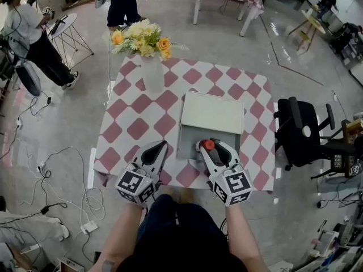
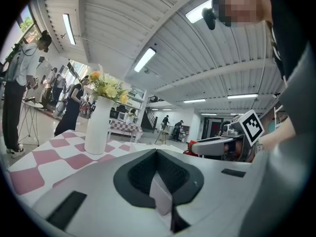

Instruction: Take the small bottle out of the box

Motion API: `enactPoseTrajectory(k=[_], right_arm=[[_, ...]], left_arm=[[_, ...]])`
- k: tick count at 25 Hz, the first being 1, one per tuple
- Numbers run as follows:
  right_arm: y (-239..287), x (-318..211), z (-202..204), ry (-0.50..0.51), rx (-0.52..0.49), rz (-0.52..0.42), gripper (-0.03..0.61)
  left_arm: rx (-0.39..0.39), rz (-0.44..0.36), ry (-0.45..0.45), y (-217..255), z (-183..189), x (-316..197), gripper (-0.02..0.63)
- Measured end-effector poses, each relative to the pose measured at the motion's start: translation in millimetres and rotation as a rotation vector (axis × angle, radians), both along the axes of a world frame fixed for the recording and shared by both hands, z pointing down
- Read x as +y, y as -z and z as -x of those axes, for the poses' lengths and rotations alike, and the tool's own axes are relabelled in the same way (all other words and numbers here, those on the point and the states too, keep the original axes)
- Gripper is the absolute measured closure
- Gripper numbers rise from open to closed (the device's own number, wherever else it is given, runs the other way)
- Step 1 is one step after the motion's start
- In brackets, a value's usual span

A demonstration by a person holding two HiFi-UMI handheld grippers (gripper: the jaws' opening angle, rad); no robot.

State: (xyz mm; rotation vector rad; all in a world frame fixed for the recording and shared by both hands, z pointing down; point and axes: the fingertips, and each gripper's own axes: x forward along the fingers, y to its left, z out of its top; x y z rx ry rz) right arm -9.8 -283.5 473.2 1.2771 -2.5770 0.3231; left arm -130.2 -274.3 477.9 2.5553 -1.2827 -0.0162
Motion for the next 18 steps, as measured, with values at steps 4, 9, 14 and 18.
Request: enactPoseTrajectory(k=[4,9,14,18], right_arm=[[10,-2,-5,-0.013,-0.008,-0.014,0.430],[20,-4,-9,-0.018,-0.011,-0.032,0.430],[28,-5,-13,-0.024,-0.015,-0.047,0.430],[36,-3,-20,-0.028,-0.018,-0.055,0.430]], left_arm=[[0.001,-0.012,0.004,7,1,-3,0.612],[-0.004,-0.019,0.021,12,4,-9,0.612],[-0.002,-0.039,0.036,20,8,-13,0.612],[-0.001,-0.054,0.040,28,7,-14,0.612]])
